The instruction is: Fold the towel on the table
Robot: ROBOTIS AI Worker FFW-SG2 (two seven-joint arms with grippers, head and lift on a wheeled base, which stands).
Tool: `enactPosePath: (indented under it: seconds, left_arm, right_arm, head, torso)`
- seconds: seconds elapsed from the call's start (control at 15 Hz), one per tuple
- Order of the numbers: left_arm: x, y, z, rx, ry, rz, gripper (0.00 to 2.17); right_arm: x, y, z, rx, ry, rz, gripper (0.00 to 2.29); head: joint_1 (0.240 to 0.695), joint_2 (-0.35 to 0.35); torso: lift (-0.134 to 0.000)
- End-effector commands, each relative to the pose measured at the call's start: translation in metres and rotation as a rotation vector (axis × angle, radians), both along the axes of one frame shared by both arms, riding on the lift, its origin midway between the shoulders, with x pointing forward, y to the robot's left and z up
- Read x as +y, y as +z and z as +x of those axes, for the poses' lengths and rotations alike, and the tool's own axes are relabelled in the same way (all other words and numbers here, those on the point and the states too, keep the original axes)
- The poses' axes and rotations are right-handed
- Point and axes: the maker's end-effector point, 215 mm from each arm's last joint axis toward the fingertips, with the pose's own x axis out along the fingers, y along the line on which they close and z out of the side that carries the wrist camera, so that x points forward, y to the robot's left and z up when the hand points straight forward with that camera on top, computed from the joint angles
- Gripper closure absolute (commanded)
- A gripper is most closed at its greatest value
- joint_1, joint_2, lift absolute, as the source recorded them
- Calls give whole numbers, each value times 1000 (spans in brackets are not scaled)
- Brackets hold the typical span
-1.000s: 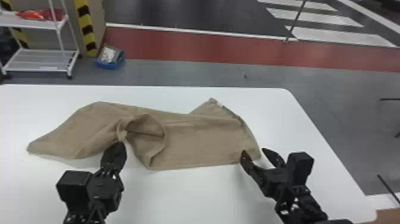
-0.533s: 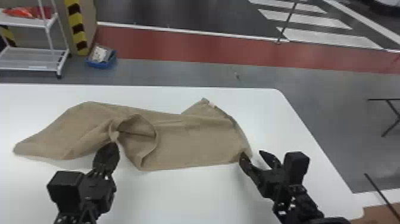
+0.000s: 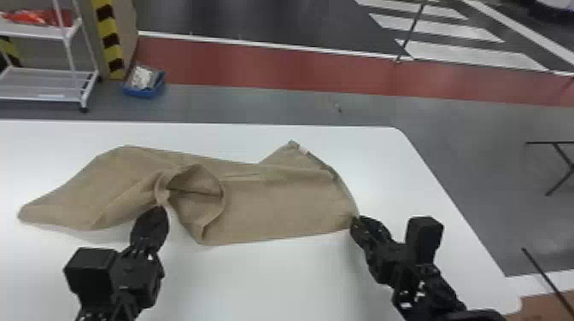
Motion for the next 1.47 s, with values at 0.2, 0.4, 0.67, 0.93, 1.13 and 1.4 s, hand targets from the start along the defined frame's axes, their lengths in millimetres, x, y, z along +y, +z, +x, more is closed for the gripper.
enactPosePath:
  seconds: [0.2, 0.4, 0.67, 0.93, 1.13, 1.4]
  left_arm:
    - [16, 8, 1, -14, 29, 1, 1652]
    - [21, 9, 0, -14, 38, 1, 1652]
    - [20, 8, -1, -12, 34, 2, 1652]
    - [20, 8, -1, -12, 34, 1, 1652]
    - [19, 7, -1, -10, 30, 0, 1652]
    - [19, 7, -2, -9, 30, -4, 1652]
  right_arm:
    - [-5, 5, -1, 10, 4, 19, 1538]
    - [-7, 15, 2, -9, 3, 27, 1521]
    - [-8, 16, 1, -10, 2, 8, 454]
    - [-11, 4, 1, 22, -2, -3, 475]
    - [-12, 1, 2, 26, -4, -3, 589]
    - [-10, -1, 4, 42, 0, -7, 677]
  head:
    - [695, -231]
    - [695, -221]
    - [695, -218]
    - [695, -222]
    - [695, -225]
    - [695, -225]
  torso:
    - [-128]
    - [-128]
    - [-128]
    - [-128]
    - [-128]
    - [-128]
